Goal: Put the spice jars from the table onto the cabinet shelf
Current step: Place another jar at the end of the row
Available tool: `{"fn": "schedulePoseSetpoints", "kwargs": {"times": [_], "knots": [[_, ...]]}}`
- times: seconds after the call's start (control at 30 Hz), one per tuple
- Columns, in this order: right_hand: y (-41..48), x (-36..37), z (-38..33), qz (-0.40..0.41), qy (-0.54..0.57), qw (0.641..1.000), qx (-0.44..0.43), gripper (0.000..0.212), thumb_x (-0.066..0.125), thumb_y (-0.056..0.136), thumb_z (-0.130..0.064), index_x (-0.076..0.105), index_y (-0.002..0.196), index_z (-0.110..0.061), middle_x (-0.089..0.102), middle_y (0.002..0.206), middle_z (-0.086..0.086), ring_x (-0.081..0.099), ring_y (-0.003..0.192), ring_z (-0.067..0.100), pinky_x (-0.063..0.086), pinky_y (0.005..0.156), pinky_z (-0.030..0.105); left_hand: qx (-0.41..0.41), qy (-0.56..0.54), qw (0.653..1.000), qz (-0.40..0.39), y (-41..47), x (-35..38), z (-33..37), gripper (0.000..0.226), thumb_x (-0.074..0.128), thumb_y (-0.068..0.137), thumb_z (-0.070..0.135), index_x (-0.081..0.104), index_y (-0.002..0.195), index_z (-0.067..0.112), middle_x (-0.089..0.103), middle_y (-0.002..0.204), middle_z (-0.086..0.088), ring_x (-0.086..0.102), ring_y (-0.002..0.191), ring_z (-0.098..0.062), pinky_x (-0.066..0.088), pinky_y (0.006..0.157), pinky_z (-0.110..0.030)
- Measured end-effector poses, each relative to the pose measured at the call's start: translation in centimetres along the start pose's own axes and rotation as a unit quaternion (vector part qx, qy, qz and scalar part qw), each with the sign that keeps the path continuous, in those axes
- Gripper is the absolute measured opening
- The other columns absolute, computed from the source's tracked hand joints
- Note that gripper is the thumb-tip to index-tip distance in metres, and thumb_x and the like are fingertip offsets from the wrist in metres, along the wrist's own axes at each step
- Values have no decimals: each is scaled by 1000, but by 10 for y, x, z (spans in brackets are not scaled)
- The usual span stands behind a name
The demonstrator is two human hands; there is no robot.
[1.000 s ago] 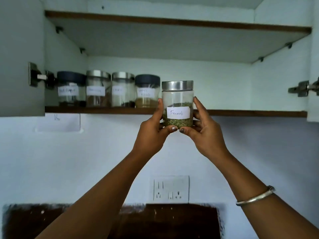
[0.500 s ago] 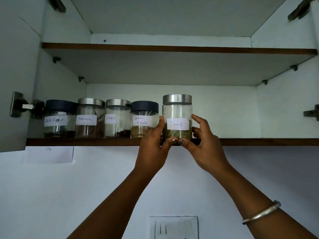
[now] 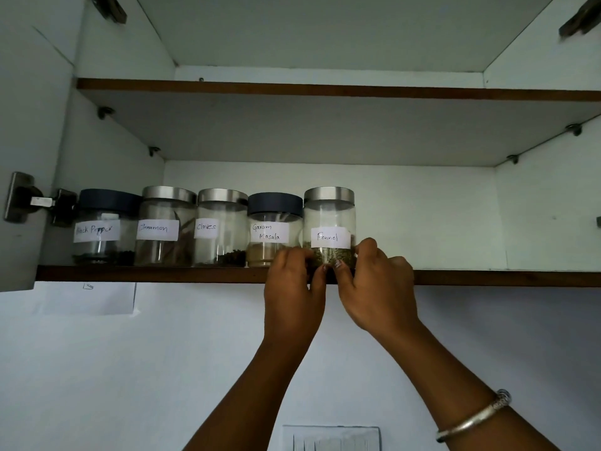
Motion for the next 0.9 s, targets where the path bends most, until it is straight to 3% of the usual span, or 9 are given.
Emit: {"fn": "schedulePoseSetpoints", "kwargs": {"times": [0.2,0.4,0.47,0.5,0.57,0.6,0.7,0.9], "knots": [[0,10,0,-9,-69,997,14,39,33,94,-47,46,108,-14,62,101,5,56,88,26,35,81,37,-1,23,999,-25,4,1,0,11,60,86,7,65,95,5,59,98,-8,61,83,-21,52,74,-33],[-7,12,-4,-28,-88,996,16,48,32,93,-51,49,114,-10,59,113,9,51,101,28,33,91,39,27,51,992,-114,-1,6,2,29,63,83,8,61,112,7,53,113,-8,54,102,-19,46,87,-22],[-16,17,-7,-62,-98,993,22,61,33,93,-53,38,132,-7,44,137,18,37,126,34,22,108,43,42,56,986,-152,-7,6,6,41,63,79,1,56,119,6,49,121,-9,49,112,-20,41,92,-20],[-23,20,-9,-85,-89,992,27,70,36,92,-53,24,142,-6,26,150,21,20,138,37,12,114,45,47,57,982,-175,-12,7,8,49,61,78,-1,52,125,7,45,129,-8,45,120,-21,38,97,-19],[-37,26,-16,-136,-70,988,28,88,47,90,-50,-4,148,-8,-9,156,20,-11,143,37,1,116,47,68,73,966,-239,-27,10,9,66,59,81,1,33,141,12,26,150,-5,24,139,-18,28,110,-22],[-45,29,-21,-159,-71,984,23,95,53,87,-47,-10,148,-10,-17,155,19,-17,142,37,2,116,48,82,91,953,-277,-41,11,8,73,57,84,5,21,147,14,12,156,-3,12,144,-16,20,115,-24],[-76,40,-37,-242,-76,967,2,101,63,82,-37,-11,148,-17,-25,153,18,-19,141,37,5,115,50,77,136,914,-375,-86,3,-12,81,53,88,15,-2,149,15,-8,158,-2,-5,146,-15,7,118,-24],[-172,73,-81,-416,-13,909,-32,93,59,85,-41,-5,149,-23,-9,158,9,-14,144,33,12,115,51,26,186,860,-475,-168,-48,-61,87,55,83,23,-2,149,15,-8,158,-5,-6,146,-19,17,118,-33]]}}
Point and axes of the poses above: each hand's wrist, its own y-axis towards the middle knuckle, its own x-axis out of the palm, z = x × y, the point moved 8 cm from there along y, towards the middle knuckle
